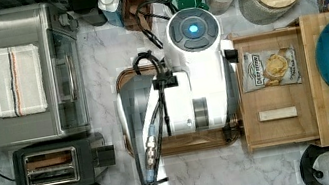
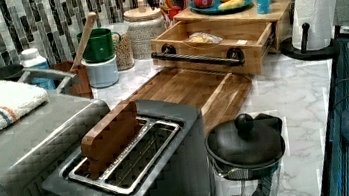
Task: Pick up the butter.
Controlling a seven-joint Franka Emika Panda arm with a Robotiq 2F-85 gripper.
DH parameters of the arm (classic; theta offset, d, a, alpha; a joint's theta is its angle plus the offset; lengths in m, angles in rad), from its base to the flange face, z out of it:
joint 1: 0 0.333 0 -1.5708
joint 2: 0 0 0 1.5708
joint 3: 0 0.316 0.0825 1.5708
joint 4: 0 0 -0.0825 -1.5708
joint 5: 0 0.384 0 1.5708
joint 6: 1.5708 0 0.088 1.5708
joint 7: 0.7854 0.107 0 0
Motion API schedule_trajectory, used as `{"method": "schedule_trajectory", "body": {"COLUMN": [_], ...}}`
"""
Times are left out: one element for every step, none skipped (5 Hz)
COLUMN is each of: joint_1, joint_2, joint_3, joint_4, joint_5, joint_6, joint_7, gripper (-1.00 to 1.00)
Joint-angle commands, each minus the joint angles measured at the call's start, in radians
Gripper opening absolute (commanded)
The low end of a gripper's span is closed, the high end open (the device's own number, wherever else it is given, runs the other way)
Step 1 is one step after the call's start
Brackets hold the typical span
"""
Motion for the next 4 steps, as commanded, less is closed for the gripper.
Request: {"method": "schedule_trajectory", "body": {"joint_1": [-0.080, -0.088, -0.125, -0.172], "joint_2": [-0.019, -0.021, -0.009, 0.000], "joint_3": [-0.095, -0.140, -0.153, -0.161], "joint_4": [0.000, -0.013, 0.001, -0.011], "joint_5": [0.007, 0.015, 0.007, 0.007], "joint_6": [0.065, 0.090, 0.070, 0.097], "joint_7": [-0.133, -0.125, -0.094, -0.080], "gripper": [-1.00, -1.00, -1.00, -1.00]}}
